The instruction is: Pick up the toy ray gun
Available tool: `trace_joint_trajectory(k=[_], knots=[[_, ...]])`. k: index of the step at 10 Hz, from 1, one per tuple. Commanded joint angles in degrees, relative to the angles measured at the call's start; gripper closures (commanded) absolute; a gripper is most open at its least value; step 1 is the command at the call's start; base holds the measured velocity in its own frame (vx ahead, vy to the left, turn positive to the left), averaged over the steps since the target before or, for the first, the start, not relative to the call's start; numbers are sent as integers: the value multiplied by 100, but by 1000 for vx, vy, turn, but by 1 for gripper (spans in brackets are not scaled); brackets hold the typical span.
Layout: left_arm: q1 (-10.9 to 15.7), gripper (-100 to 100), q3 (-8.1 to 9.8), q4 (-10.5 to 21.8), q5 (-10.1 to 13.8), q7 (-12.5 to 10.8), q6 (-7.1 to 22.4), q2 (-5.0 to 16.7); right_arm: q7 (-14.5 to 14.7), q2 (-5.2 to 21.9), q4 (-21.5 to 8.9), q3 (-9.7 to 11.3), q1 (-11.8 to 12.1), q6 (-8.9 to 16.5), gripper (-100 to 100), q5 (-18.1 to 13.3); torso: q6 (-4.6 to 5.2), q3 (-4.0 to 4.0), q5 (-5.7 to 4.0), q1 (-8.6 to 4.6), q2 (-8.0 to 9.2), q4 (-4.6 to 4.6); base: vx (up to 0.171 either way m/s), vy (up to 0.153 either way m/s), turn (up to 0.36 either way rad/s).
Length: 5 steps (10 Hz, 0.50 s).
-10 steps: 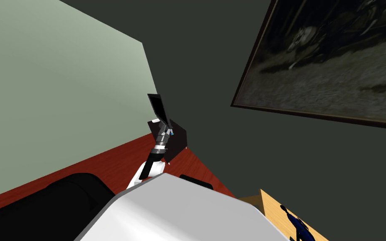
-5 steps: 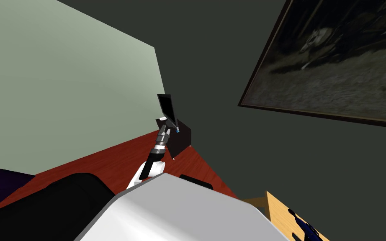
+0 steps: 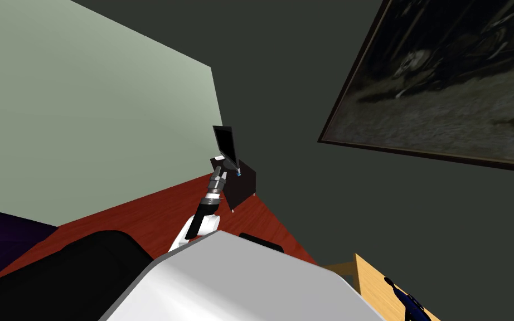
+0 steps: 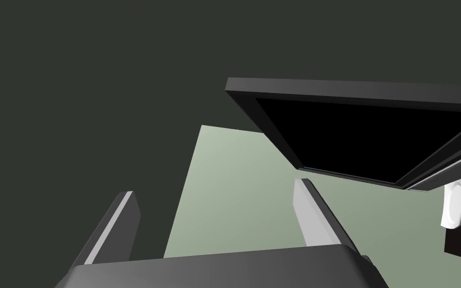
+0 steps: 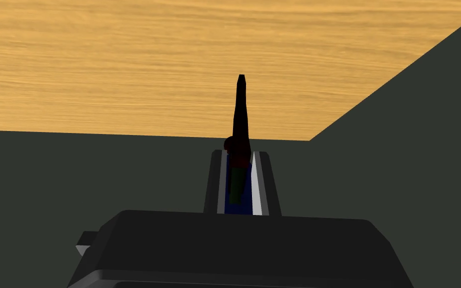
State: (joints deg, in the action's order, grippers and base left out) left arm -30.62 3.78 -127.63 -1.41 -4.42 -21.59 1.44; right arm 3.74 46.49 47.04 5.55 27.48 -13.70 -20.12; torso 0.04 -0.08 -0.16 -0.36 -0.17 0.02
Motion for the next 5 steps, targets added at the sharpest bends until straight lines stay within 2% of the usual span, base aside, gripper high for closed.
trace_joint_trajectory(k=[1,2,3,4,5], knots=[[0,0,0,0,0,0,0,0,0,0,0,0,0,0,100,0,0,0,0,0,0,0,0,0,0],[0,0,0,0,0,0,0,0,0,-1,1,0,0,-1,100,0,0,-1,0,-1,-1,-1,0,0,0],[0,0,0,0,0,0,0,0,-1,-1,1,0,-1,-1,0,1,0,-2,1,-1,-2,-1,0,0,0],[0,0,0,0,0,0,0,0,41,10,169,-11,128,24,100,4,0,-2,1,0,-3,-1,65,-19,-156],[-2,0,1,0,0,0,0,0,176,-26,414,-66,327,12,100,-7,9,-10,3,-4,-18,-5,138,-34,-278]])
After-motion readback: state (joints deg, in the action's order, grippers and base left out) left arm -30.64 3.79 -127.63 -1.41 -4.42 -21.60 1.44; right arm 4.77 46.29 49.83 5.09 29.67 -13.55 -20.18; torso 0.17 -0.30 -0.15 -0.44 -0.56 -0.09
